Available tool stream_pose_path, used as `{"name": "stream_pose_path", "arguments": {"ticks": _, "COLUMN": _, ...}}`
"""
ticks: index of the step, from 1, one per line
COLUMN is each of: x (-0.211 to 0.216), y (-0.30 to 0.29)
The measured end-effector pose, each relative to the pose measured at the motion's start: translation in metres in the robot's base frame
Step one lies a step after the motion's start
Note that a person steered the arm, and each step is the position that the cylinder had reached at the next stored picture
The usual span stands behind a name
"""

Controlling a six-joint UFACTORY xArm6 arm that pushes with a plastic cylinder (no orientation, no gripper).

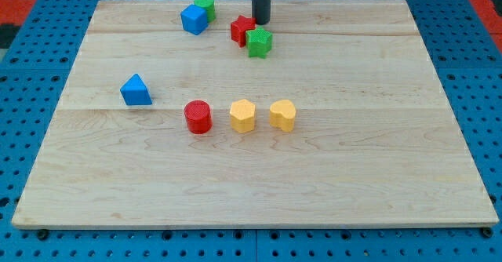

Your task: Push the red star towards left to the red circle

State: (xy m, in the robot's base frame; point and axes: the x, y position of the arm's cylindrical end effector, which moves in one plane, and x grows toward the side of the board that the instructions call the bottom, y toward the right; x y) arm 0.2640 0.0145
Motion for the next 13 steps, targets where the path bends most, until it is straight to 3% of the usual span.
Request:
{"name": "stream_pose_path", "arguments": {"ticks": 1, "x": 0.046, "y": -0.019}}
{"name": "stream_pose_path", "arguments": {"ticks": 2, "x": 0.045, "y": -0.048}}
{"name": "stream_pose_path", "arguments": {"ticks": 4, "x": 0.011, "y": -0.02}}
{"name": "stream_pose_path", "arguments": {"ticks": 5, "x": -0.02, "y": -0.068}}
{"name": "stream_pose_path", "arguments": {"ticks": 6, "x": -0.007, "y": -0.094}}
{"name": "stream_pose_path", "arguments": {"ticks": 10, "x": 0.133, "y": -0.119}}
{"name": "stream_pose_path", "arguments": {"ticks": 12, "x": 0.153, "y": -0.071}}
{"name": "stream_pose_path", "arguments": {"ticks": 13, "x": 0.166, "y": -0.09}}
